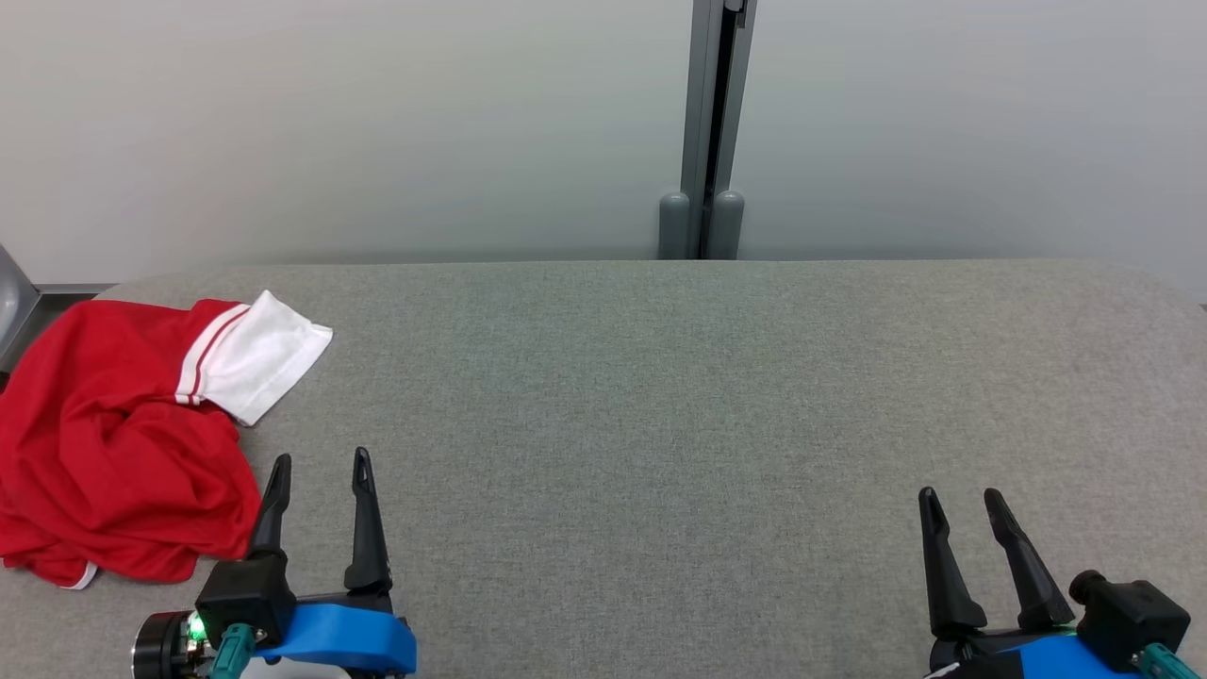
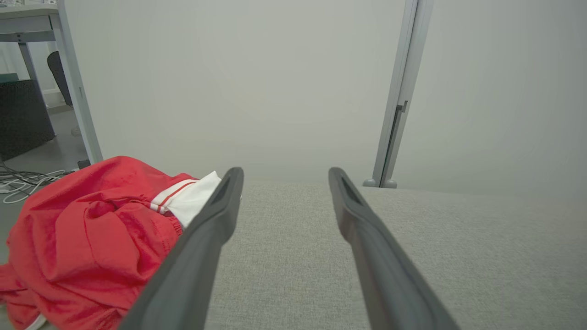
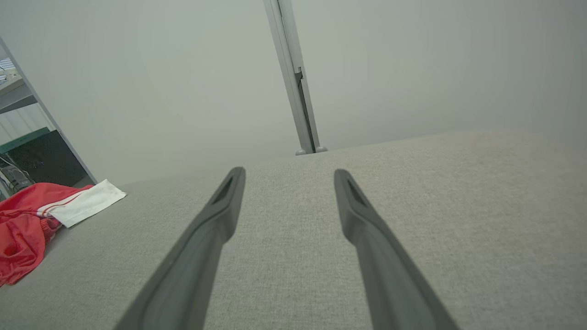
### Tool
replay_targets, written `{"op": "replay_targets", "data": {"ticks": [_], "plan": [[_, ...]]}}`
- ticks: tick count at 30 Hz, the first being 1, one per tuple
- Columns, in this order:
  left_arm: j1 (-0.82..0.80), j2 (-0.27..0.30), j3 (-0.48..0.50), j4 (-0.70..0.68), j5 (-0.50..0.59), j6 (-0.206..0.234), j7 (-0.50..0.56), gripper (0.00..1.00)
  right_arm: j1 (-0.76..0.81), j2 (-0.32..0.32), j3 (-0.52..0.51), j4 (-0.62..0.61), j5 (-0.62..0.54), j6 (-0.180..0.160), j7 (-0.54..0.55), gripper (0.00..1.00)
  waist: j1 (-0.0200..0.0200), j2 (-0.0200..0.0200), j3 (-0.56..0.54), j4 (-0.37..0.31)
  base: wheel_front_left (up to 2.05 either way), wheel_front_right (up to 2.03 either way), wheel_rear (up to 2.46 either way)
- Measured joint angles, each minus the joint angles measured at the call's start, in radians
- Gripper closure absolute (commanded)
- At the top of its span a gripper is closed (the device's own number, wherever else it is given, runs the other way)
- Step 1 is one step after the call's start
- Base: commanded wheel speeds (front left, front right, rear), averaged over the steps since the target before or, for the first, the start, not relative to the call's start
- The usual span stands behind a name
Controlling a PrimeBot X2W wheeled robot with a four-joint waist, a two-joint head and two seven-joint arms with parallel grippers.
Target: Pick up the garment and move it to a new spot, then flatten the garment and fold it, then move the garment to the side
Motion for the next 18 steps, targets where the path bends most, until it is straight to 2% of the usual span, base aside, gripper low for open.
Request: {"op": "replay_targets", "data": {"ticks": [9, 18], "plan": [[0.003, 0.000, -0.001, 0.002, 0.014, 0.002, -0.013, 0.00, 0.003, -0.001, 0.001, 0.008, -0.033, 0.000, -0.017, 0.00, -0.0001, 0.0000, -0.001, 0.001, 0.00, 0.00, 0.00], [0.005, -0.006, 0.003, 0.005, -0.026, 0.002, -0.006, 0.00, 0.003, -0.001, 0.006, 0.034, 0.013, 0.000, -0.019, 0.00, -0.0002, 0.0000, -0.002, 0.000, 0.00, 0.00, 0.00]]}}
